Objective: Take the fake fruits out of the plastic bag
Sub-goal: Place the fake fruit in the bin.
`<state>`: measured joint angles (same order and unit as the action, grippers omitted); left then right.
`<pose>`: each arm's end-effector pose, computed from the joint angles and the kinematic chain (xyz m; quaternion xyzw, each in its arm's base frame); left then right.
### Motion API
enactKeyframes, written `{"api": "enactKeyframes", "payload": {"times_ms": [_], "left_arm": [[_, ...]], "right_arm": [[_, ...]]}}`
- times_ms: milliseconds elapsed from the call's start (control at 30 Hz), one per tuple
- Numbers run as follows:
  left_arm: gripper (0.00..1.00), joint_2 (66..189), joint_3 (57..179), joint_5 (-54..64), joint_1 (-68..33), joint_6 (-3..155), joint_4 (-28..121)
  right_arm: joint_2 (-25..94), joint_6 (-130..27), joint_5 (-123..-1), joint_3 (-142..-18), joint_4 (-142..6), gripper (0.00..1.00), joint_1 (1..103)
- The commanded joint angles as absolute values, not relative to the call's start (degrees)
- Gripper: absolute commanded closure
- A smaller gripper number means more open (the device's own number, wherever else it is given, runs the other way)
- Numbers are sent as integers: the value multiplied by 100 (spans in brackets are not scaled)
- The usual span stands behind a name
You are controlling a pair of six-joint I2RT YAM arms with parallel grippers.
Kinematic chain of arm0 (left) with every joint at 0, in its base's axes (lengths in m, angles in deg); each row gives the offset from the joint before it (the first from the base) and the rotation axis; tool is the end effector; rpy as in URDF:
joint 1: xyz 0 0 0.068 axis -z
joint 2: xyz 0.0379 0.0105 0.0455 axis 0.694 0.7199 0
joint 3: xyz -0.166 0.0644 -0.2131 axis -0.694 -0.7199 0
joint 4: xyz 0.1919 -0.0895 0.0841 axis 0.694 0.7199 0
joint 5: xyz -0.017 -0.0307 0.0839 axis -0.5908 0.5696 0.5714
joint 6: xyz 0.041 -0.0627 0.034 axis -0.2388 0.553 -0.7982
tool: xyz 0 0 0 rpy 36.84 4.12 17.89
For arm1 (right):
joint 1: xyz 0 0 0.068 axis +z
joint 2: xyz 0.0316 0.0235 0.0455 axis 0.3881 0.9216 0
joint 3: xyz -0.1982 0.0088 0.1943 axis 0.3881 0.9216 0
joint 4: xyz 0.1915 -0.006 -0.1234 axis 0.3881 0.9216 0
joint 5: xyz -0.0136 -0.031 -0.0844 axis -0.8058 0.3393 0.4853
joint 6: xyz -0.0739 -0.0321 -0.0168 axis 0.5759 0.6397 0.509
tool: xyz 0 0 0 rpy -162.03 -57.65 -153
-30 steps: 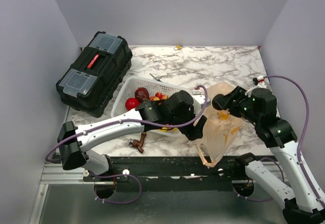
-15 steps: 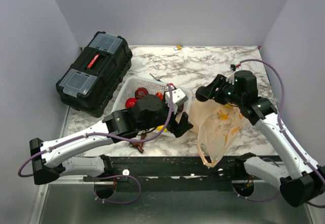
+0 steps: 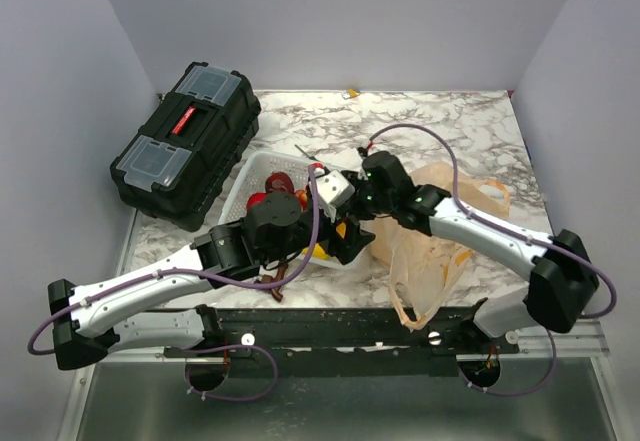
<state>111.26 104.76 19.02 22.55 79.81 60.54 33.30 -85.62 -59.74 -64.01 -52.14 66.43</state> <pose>0.0986 -0.2097 0.3747 0.3087 0.7122 -0.3826 0.5010 0.2165 0.2153 0.2775 -0.0413 0.8901 0.3350 0.3064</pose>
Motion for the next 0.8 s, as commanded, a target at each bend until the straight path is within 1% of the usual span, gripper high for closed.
{"api": "enactKeyframes", "payload": {"times_ms": [0, 200, 367, 467, 600, 667, 767], "left_arm": [[19, 10846, 10367, 2190, 2288, 7856, 5736], [19, 10749, 10335, 2235, 2311, 7841, 5722], [19, 10800, 10395, 2242, 2324, 7874, 5793], [19, 10819, 10393, 2200, 2339, 7894, 5805], [19, 10835, 10384, 2196, 2368, 7894, 5791], [19, 10838, 10379, 2226, 2388, 7894, 5798], [19, 10844, 10358, 2305, 2411, 7859, 5791]], "right_arm": [[4040, -8654, -5753, -6610, -5744, 76, 7015], [4526, -8708, -5522, -6594, -5872, 61, 7126], [4758, -8721, -5578, -6611, -5865, 48, 7128], [4729, -8774, -5522, -6579, -5854, 35, 7129], [4595, -8753, -5474, -6593, -5778, 23, 7126], [4522, -8721, -5315, -6632, -5687, 20, 7126], [4336, -8690, -5155, -6723, -5486, 19, 7126]]}}
